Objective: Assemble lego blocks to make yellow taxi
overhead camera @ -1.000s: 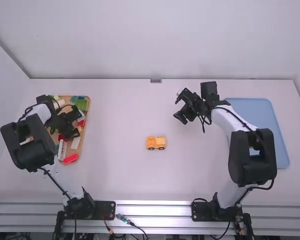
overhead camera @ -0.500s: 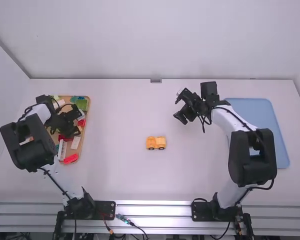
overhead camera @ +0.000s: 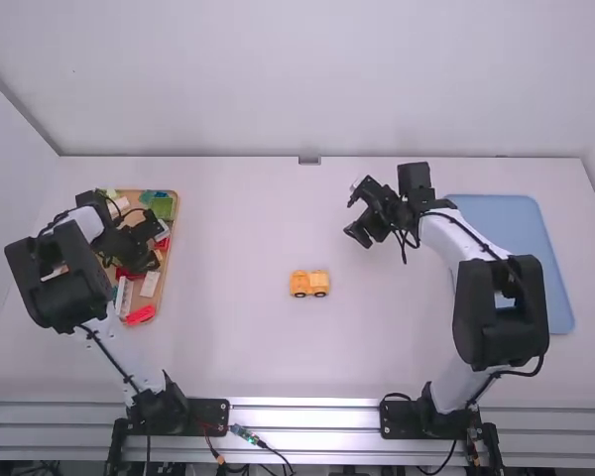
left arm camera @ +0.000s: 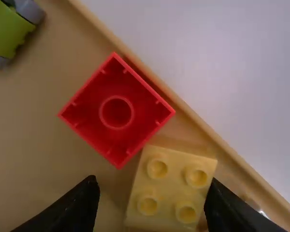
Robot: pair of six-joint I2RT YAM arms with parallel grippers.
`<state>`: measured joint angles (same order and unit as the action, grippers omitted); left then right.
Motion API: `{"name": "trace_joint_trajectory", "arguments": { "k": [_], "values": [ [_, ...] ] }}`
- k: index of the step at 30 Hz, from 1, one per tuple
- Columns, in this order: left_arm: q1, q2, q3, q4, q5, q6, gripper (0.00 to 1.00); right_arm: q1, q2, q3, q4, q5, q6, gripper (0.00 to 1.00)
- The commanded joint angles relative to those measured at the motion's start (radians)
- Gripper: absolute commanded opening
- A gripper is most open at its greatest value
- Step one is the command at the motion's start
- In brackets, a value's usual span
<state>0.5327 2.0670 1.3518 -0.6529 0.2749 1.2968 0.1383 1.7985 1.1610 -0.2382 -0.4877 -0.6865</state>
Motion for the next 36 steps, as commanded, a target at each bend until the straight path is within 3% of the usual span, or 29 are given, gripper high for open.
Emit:
{"name": "trace_joint_trajectory", "arguments": {
  "k": [1,5,14,17,22,25,29,31,35,36],
  "values": [
    [0.004,0.015,0.028,-0.026,0.006,-0.007,0.55,0.000,-0.023,0.017,-0.002,-0.008,0.002,0.99],
    [-0.003,0.015,0.028,-0.021,0.038,-0.005,0.46,0.000,-0.023,0.017,-0.002,-0.005,0.002,0.99],
    [-0.002,0.015,0.023,-0.018,0.030,-0.005,0.38,0.000,-0.023,0.017,-0.005,-0.005,0.002,0.99],
    [-0.003,0.015,0.004,0.027,0.027,-0.005,0.30,0.000,-0.023,0.017,-0.005,-0.005,0.002,0.99],
    [-0.003,0.015,0.000,0.059,0.026,-0.005,0.40,0.000,-0.023,0.017,-0.003,-0.005,0.002,0.99],
    [-0.003,0.015,0.019,0.037,0.003,-0.005,0.39,0.000,-0.023,0.017,-0.002,-0.005,0.002,0.99],
    [-0.003,0.015,0.070,-0.040,0.005,-0.005,0.30,0.000,-0.023,0.017,-0.001,-0.005,0.002,0.99],
    [-0.009,0.015,0.113,-0.100,0.001,-0.005,0.20,0.000,-0.023,0.017,-0.001,-0.006,0.002,0.99],
    [-0.009,0.015,0.135,-0.133,0.007,-0.005,0.21,0.001,-0.023,0.017,-0.001,-0.006,0.002,0.99],
    [-0.009,0.015,0.135,-0.133,0.004,-0.005,0.15,0.001,-0.023,0.017,-0.002,-0.005,0.002,0.99]
  ]
}}
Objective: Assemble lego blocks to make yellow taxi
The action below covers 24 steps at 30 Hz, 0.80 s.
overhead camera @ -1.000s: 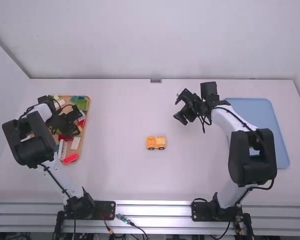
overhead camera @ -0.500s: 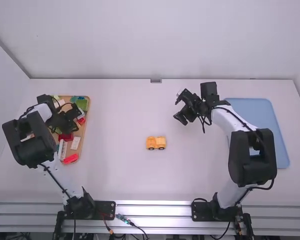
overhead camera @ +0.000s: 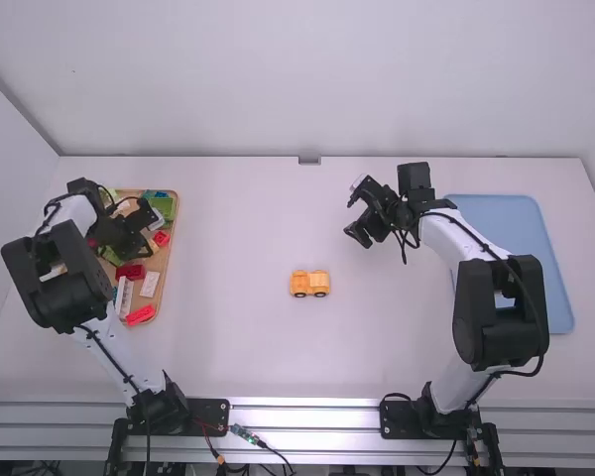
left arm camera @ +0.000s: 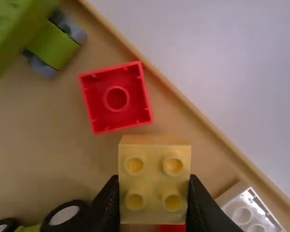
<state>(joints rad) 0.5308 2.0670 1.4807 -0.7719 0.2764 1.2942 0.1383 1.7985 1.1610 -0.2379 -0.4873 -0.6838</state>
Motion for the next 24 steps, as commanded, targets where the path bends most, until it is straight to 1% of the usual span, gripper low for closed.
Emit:
{"name": "trace_joint_trajectory", "arguments": {
  "k": [1,2,4,7,9,11,13,15,16,18,20,23,24],
  "values": [
    [-0.007,0.015,0.006,-0.013,0.003,-0.002,0.14,0.000,-0.023,0.017,-0.002,-0.006,-0.001,0.99],
    [-0.007,0.015,0.006,-0.013,0.005,-0.003,0.14,0.000,-0.023,0.017,-0.002,-0.006,-0.001,0.99],
    [-0.009,0.015,0.018,-0.024,0.035,-0.005,0.18,0.000,-0.023,0.017,-0.001,-0.006,-0.002,0.99],
    [-0.026,0.015,0.063,-0.061,0.064,-0.050,0.18,0.000,-0.023,0.017,0.006,-0.006,0.000,0.99],
    [-0.055,0.015,0.119,-0.101,0.050,-0.121,0.11,0.000,-0.023,0.017,0.018,-0.006,0.000,0.99],
    [-0.080,0.015,0.157,-0.135,0.044,-0.166,0.09,0.001,-0.023,0.017,0.021,-0.006,0.000,0.99],
    [-0.121,0.015,0.213,-0.192,0.052,-0.213,0.04,0.000,-0.023,0.017,0.025,-0.006,-0.001,0.99],
    [-0.190,0.015,0.277,-0.279,0.071,-0.211,0.02,0.000,-0.023,0.017,0.029,-0.005,0.006,0.99],
    [-0.190,0.015,0.277,-0.279,0.071,-0.211,0.02,0.000,-0.023,0.017,0.029,-0.005,0.006,0.99],
    [-0.277,0.015,0.319,-0.354,0.079,-0.200,0.02,0.000,-0.023,0.017,0.028,-0.006,0.007,0.99],
    [-0.328,0.015,0.332,-0.388,0.077,-0.178,0.02,-0.002,-0.023,0.017,0.028,-0.005,0.006,0.99],
    [-0.474,0.015,0.337,-0.419,0.033,-0.188,0.02,-0.010,-0.023,0.017,0.024,-0.005,0.006,0.99],
    [-0.481,0.015,0.337,-0.420,0.030,-0.187,0.02,-0.010,-0.023,0.017,0.024,-0.006,0.006,0.99]
  ]
}}
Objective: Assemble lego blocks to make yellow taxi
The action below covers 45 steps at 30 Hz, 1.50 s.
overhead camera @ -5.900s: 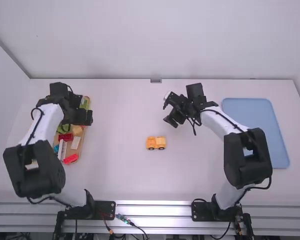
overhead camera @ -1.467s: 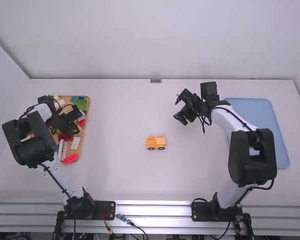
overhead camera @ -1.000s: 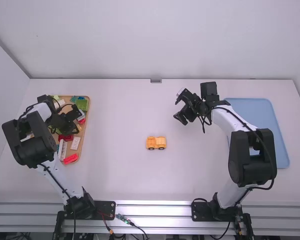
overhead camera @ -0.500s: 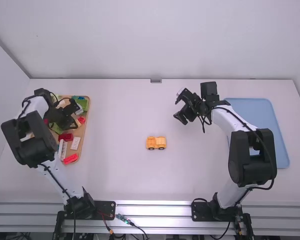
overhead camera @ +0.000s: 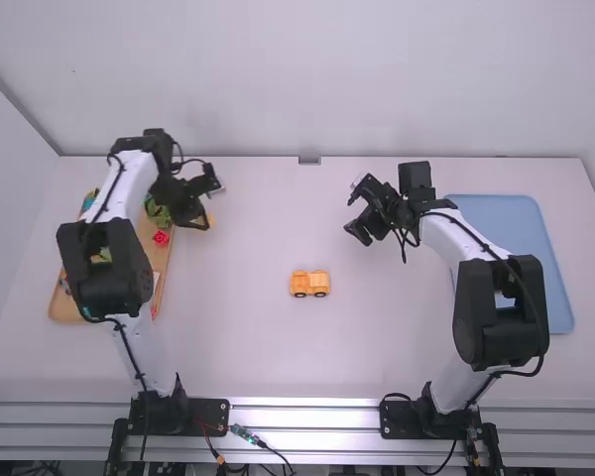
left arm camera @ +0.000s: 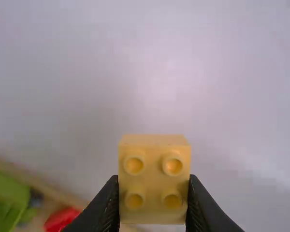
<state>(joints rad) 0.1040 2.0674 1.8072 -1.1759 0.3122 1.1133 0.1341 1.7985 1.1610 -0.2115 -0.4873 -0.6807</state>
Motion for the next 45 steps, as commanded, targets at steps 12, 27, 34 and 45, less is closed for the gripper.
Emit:
{"name": "trace_joint_trajectory", "arguments": {
  "k": [12,27,34,45],
  "values": [
    [-0.418,-0.003,-0.183,0.227,-0.190,-0.037,0.02,-0.023,-0.023,0.017,-0.020,-0.005,0.004,0.99],
    [-0.412,-0.115,-0.386,0.377,-0.113,0.066,0.02,-0.014,-0.023,0.017,-0.027,-0.005,0.004,0.99],
    [-0.412,-0.118,-0.412,0.450,-0.186,-0.005,0.02,-0.017,-0.023,0.017,0.003,-0.008,0.004,0.99],
    [-0.398,-0.127,-0.406,0.589,-0.233,0.082,0.02,-0.016,-0.023,0.017,0.054,-0.004,0.045,0.99]
  ]
}}
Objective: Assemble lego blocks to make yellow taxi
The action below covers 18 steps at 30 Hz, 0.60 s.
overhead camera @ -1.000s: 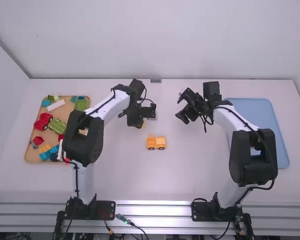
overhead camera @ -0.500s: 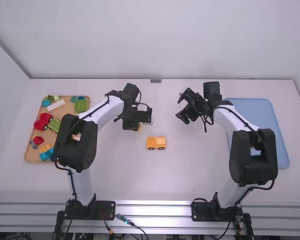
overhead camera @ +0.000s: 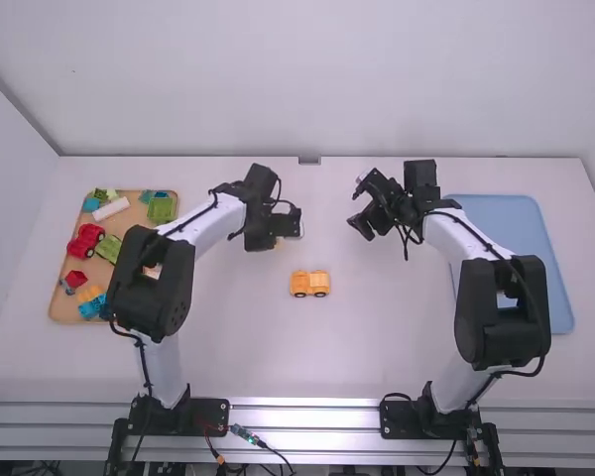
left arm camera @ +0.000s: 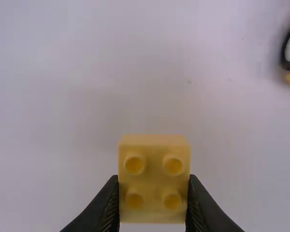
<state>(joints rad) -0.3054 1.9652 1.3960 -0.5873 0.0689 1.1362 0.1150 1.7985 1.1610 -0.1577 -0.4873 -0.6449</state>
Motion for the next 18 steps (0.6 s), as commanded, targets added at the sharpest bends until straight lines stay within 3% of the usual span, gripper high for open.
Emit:
{"name": "trace_joint_trajectory", "arguments": {
  "k": [1,5,9,12,18],
  "values": [
    [0.012,-0.024,0.008,0.005,0.015,0.094,0.02,0.003,-0.023,0.017,-0.003,0.002,0.011,0.99],
    [0.014,-0.024,0.050,-0.039,-0.013,0.159,0.02,0.003,-0.023,0.017,-0.014,0.024,0.021,0.99],
    [0.001,-0.024,0.164,-0.217,0.025,-0.016,0.01,0.002,-0.023,0.017,-0.013,0.010,0.021,0.99],
    [0.010,-0.028,0.277,-0.519,0.298,-0.040,0.02,0.006,-0.023,0.017,-0.010,0.013,0.020,0.99],
    [-0.018,-0.044,0.218,-0.615,0.396,0.191,0.02,0.005,-0.023,0.017,-0.006,0.013,0.020,0.99]
  ]
}}
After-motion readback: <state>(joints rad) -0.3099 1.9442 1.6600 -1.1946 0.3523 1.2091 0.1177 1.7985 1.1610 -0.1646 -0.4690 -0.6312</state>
